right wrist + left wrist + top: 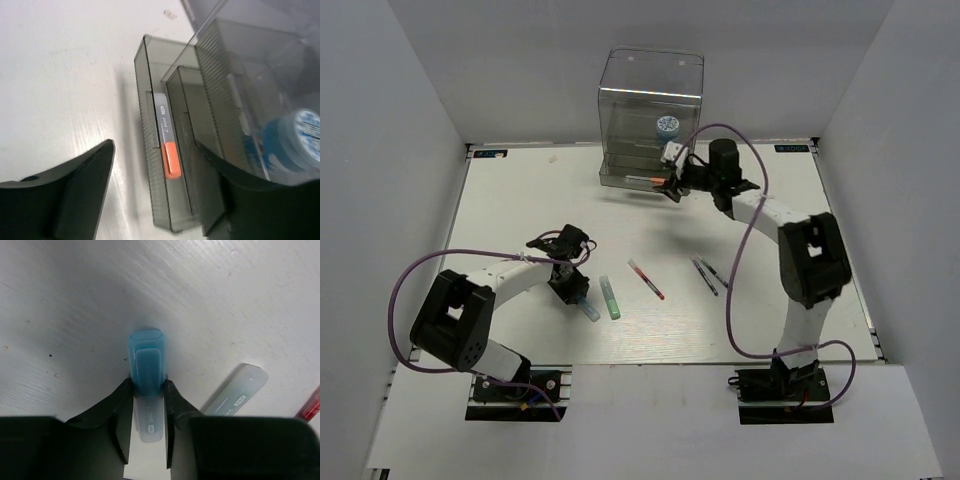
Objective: Sort the stationery into containers
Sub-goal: Pick up the stationery from the center of the board, then place the stationery in the drawer.
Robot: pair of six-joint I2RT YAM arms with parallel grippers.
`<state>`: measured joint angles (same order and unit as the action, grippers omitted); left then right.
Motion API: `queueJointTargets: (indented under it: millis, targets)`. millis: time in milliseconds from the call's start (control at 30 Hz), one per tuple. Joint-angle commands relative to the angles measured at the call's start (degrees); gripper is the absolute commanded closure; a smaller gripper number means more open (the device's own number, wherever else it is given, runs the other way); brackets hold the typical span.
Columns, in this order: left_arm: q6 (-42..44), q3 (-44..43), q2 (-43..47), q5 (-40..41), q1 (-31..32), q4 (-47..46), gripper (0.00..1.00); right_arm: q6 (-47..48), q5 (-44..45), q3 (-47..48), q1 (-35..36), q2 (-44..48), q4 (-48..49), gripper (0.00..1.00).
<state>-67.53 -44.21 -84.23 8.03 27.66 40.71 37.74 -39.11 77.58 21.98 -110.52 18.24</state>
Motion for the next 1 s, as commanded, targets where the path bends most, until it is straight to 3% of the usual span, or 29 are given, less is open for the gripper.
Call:
queueJointTargets:
  millis: [0, 33, 200, 333, 367, 400, 433, 467, 500, 533, 567, 767, 967]
  targets:
    - [-0.2, 0.6, -0.9, 0.2, 0.8, 0.2, 0.73, -7.2, -0.3, -5.8, -0.9, 9.8, 8.4, 0.21]
    - [-0.2, 0.6, -0.9, -0.3, 0.8, 0.2, 0.76, -7.6, -0.1, -8.7, -1.0, 13.9, 7.4, 0.1]
    - [2.1, -3.7, 3.3, -0.3, 0.8, -1.2, 0.94, -12.5, 3.1, -18.2, -1.0, 23.1, 3.0, 0.1]
    - [7.3, -10.0, 5.2, -2.0, 0.8, -7.5, 1.0, -11.4, -0.3, -23.0, -1.6, 26.2, -8.3, 0.13]
    - [8.3, -13.0, 5.2, -2.7, 0.3, -10.9, 1.0, -11.4, -1.7, -25.8, -1.3, 28.3, -8.6, 0.19]
    - [8.8, -14.7, 4.5, -3.3, -0.2, -12.2, 1.0, -11.1, -2.0, -28.7, -1.4, 28.9, -8.6, 0.36]
    - [8.8, -16.4, 3.6, -3.8, -0.2, -13.5, 1.0, -11.1, -2.4, -29.8, -1.4, 29.7, -8.7, 0.46]
    - [8.8, -19.8, 1.2, -4.6, -0.2, -16.0, 1.0, -11.5, -2.8, -31.9, -1.3, 31.1, -8.7, 0.74]
    - [8.8, -21.7, -0.4, -4.6, -0.2, -16.9, 1.0, -12.1, -3.4, -33.5, -1.4, 31.8, -8.9, 0.75]
    - [8.3, -23.6, -2.1, -5.4, -0.2, -17.8, 1.0, -13.0, -3.5, -34.2, -1.4, 32.2, -9.1, 0.92]
    - [6.9, -27.2, -4.0, -6.0, -0.2, -18.9, 1.0, -13.5, -3.9, -35.7, -1.3, 33.3, -9.5, 0.95]
    - [-3.1, -38.2, -18.0, -8.6, -0.8, -28.0, 1.0, -14.1, -2.7, -38.1, -1.4, 37.4, -9.5, 0.9]
    - [-12.4, -46.9, -26.2, -4.5, -0.8, -32.7, 1.0, -14.6, -1.2, -39.5, -1.4, 40.1, -9.3, 0.86]
